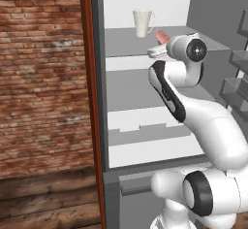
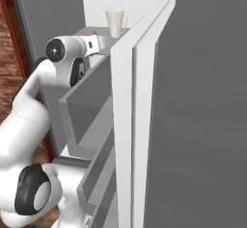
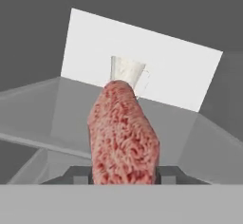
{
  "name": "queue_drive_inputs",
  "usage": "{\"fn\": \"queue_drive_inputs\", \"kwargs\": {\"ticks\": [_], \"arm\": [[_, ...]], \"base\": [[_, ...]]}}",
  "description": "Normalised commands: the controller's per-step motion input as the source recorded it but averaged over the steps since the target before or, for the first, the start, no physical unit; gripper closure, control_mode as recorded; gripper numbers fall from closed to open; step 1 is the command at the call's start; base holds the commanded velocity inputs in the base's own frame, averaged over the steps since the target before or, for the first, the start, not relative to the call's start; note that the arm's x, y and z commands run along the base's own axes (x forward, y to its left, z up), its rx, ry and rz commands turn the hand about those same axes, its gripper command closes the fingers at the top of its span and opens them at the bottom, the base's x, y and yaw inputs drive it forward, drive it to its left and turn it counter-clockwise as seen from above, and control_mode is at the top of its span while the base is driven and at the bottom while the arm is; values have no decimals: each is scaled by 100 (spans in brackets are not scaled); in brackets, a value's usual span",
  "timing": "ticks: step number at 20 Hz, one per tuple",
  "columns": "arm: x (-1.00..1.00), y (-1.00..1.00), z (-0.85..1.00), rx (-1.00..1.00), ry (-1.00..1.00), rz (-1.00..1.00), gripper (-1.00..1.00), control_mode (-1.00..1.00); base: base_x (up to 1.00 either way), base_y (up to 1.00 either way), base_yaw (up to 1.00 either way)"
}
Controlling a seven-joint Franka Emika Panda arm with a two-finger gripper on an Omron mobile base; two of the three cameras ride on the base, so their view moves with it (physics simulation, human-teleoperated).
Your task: Take the steak from the fridge and place it on the digital scale on the counter by the fridge. Wait a few seconds for a reading, then move it to the plate on the dining counter.
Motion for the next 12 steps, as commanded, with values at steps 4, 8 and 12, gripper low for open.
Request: {"fn": "queue_drive_inputs", "kwargs": {"ticks": [4,8,12], "arm": [[-100,0,41,5,18,-21,100,-100],[-100,0,10,4,25,-20,100,-100],[-100,0,-4,5,31,-18,100,-100]], "base": [[0,0,0],[0,0,0],[0,0,0]]}}
